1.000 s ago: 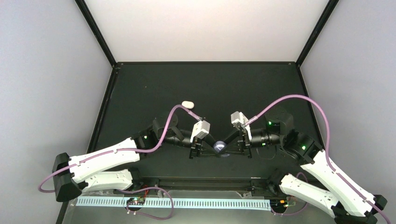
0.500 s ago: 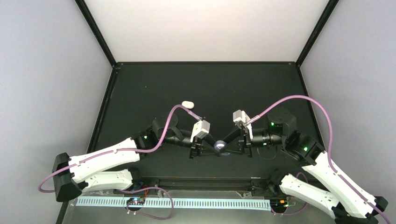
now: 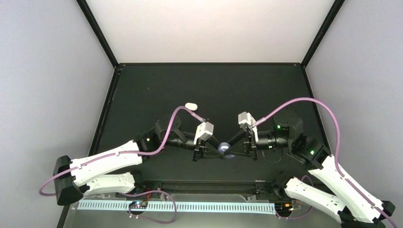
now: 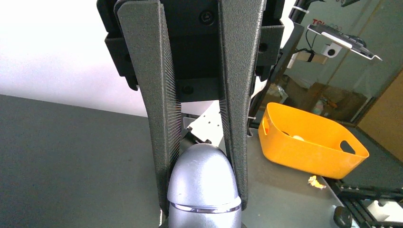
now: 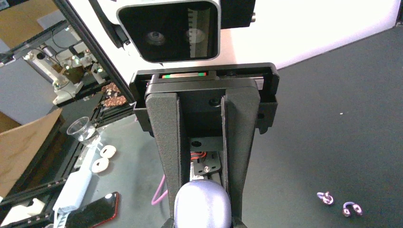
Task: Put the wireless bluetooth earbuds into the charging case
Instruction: Pick up the charging case at the center of the board.
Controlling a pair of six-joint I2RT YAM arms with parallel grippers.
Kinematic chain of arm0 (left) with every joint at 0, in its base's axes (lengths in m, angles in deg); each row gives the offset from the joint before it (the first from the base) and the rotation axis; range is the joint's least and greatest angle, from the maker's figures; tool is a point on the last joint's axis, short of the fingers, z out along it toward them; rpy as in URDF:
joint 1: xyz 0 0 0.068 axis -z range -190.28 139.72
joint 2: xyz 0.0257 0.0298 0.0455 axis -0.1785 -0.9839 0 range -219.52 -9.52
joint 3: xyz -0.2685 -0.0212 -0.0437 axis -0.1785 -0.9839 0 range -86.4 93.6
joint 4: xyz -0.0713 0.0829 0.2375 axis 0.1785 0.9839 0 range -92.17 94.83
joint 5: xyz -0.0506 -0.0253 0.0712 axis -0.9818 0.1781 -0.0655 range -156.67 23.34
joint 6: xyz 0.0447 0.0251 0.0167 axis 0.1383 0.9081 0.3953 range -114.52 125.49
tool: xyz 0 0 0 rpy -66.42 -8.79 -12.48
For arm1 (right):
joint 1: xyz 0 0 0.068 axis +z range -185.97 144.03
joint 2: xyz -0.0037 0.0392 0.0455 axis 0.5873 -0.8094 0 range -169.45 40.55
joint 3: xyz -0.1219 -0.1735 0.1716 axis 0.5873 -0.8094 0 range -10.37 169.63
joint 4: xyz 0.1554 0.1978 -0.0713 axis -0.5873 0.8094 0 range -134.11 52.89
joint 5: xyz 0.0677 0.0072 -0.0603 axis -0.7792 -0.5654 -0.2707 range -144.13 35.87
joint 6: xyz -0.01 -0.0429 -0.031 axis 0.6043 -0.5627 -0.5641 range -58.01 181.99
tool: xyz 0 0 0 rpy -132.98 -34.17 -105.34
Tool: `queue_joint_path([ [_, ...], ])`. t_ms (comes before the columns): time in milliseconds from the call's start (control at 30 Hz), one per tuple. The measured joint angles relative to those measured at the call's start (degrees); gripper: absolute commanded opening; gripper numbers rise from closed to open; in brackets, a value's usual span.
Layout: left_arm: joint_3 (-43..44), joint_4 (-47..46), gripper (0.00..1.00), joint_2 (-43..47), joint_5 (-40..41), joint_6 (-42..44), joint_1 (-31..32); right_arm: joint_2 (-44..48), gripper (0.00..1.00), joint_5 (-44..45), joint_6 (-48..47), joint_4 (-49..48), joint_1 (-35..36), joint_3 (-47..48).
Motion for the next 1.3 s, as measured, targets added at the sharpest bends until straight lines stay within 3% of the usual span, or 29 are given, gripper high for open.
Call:
queue_joint_path([
  [67, 0.0, -0.1, 0.21, 0.0, 0.0, -0.2, 0.0, 0.0, 0.14, 0.0, -0.1, -0.1, 0.0, 0.0],
  [133, 0.0, -0.3, 0.26, 0.0, 0.1, -0.5, 0.0, 0.2, 0.14, 0.2, 0.0, -0.2, 0.0, 0.0],
  [300, 0.0, -1.6, 0.27, -0.2, 0.3, -1.6, 0.0, 0.8, 0.12, 1.0, 0.8, -1.0, 0.0, -0.1],
  [533, 0.0, -3.6, 0.36, -1.0, 0.4, -2.7, 0.0, 1.4, 0.12, 2.9, 1.6, -1.6, 0.0, -0.5],
  [967, 0.0, -4.9, 0.37, -1.2, 0.4, -4.0, 0.0, 1.6, 0.11, 3.5, 2.6, -3.1, 0.0, -1.0],
  [1100, 0.0, -5.8, 0.41, -1.7, 0.4, -4.8, 0.0, 1.6, 0.11, 3.7, 3.0, -4.0, 0.0, -1.2],
  [1300, 0.0, -7.0, 0.29, -2.8, 0.0, -6.2, 0.0, 1.8, 0.11, 3.5, 4.0, -5.4, -0.1, -1.7],
])
